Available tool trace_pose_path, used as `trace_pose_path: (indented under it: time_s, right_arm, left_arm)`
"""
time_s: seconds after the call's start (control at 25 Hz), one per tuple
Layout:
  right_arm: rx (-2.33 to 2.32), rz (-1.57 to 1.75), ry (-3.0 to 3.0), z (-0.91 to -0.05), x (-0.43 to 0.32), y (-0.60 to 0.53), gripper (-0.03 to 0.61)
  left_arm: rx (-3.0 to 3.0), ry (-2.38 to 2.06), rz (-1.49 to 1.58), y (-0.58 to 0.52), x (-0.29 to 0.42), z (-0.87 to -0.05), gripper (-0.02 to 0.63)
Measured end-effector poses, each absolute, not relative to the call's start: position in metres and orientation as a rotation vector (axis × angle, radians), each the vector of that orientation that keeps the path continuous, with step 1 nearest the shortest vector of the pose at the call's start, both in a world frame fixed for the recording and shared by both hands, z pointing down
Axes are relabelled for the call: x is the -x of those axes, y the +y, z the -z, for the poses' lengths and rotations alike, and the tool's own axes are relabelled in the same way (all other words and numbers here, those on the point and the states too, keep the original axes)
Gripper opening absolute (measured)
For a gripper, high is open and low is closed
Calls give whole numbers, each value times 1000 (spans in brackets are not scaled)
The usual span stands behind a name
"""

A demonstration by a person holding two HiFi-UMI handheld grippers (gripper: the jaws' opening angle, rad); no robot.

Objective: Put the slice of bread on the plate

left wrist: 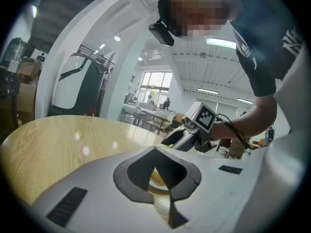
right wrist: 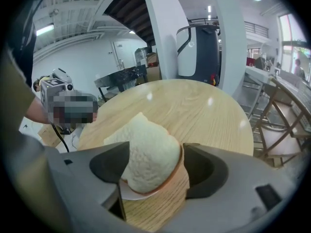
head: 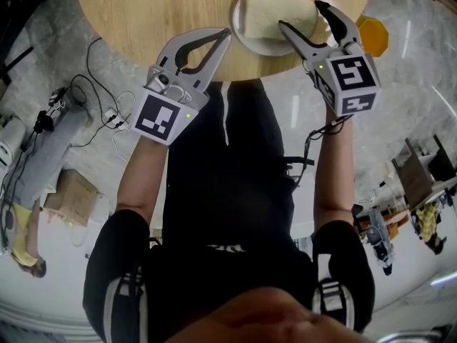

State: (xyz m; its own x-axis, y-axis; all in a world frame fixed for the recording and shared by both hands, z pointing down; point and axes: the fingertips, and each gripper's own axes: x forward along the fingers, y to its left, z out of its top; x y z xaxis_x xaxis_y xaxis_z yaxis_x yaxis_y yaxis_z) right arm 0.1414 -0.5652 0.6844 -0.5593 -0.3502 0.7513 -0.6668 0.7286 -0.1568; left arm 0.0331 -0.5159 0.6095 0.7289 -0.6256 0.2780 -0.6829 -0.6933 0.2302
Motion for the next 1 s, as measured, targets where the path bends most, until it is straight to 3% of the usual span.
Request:
trace_pose_path:
  time_s: [0.36,0.48,0.6,0.76,1.0]
  right_arm:
    - [-848,-462,-2353,-597,-139,-571,332]
    - [-854,-455,-2425,-552,-124,-561,255]
    - [-865,-530,-2485,-514,-113,-543,253]
    - [-891,-518,-2539,-475,-102,-523,143]
    - [-954,-430,-2653,-417,-87,-514,71]
  left_arm:
    - [-2624,-1003,-211,-532,-23,-570,12]
    - [-2629,-969,-198,-532,-17,-543,12]
    - [-2627,-925,-142,-520,-13,-496,12]
    - [-2674,-854,-98,-506,-16,-442,12]
    - [-2796,-726,-84,-491,-16,-386,12]
